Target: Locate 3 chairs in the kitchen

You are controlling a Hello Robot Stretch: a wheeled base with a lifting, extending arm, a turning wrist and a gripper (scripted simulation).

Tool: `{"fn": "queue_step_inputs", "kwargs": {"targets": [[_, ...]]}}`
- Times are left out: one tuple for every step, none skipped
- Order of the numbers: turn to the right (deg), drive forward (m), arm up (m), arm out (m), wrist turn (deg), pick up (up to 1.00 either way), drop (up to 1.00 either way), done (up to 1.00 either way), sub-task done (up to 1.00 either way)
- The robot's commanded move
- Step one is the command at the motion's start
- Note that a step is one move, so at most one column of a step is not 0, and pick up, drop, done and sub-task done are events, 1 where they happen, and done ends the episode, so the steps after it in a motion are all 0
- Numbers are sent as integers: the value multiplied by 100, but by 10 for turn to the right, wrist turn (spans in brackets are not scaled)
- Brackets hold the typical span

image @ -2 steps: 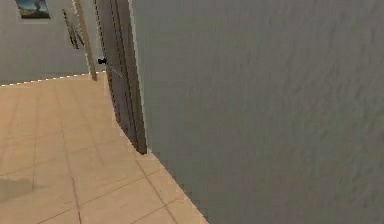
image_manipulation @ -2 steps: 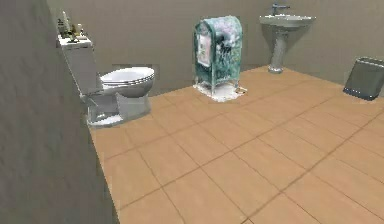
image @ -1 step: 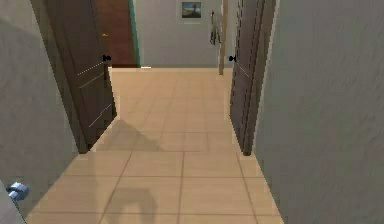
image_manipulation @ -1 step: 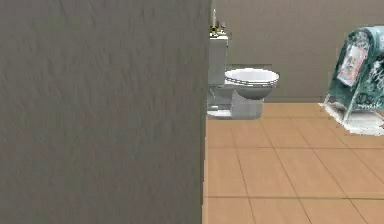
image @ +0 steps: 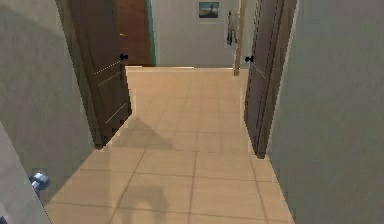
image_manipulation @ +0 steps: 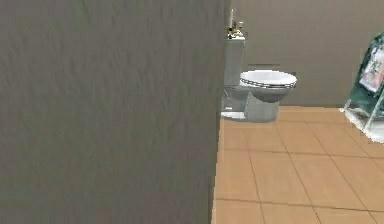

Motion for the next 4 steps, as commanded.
{"fn": "queue_step_inputs", "kwargs": {"targets": [[0,100,0,0,0,0,0,0,0],[0,100,0,0,0,0,0,0,0],[0,100,0,0,0,0,0,0,0],[300,0,0,0,0,0,0,0,0]]}}
